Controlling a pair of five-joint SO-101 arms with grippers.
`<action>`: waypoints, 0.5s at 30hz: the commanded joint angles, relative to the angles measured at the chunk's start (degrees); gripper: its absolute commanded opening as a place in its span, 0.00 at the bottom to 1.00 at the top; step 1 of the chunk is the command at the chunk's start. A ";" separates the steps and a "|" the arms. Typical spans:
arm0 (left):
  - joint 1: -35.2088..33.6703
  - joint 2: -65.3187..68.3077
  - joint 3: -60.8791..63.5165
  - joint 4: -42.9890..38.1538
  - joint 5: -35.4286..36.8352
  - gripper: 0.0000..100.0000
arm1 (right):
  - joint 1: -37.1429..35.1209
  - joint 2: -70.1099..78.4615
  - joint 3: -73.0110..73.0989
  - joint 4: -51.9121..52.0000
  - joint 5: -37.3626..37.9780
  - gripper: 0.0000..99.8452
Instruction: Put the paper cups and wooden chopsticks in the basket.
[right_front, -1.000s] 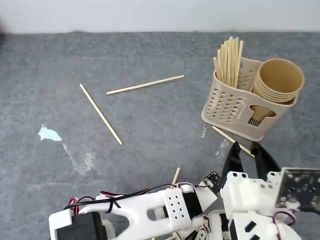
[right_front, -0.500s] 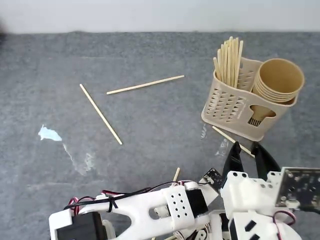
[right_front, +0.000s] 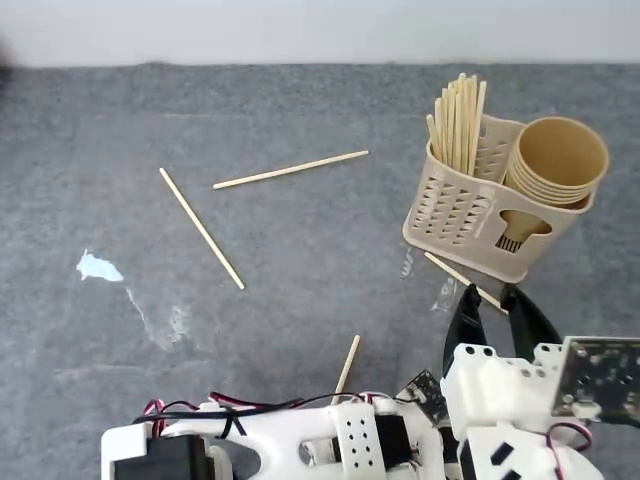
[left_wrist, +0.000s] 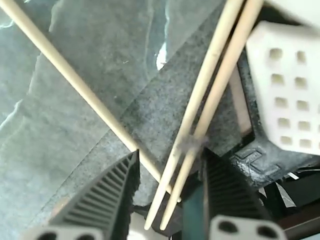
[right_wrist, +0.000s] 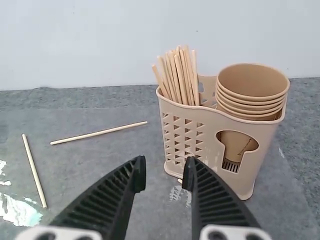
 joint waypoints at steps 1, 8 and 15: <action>2.29 -0.18 0.13 -0.97 0.44 0.19 | 0.66 -0.04 -0.09 -1.01 -0.09 0.14; -2.73 -0.18 4.62 -8.35 0.26 0.18 | 0.57 -0.04 -0.09 -0.92 -0.09 0.14; -10.46 -0.18 9.10 -12.22 0.26 0.18 | 0.57 -0.04 -0.09 -1.10 -0.09 0.14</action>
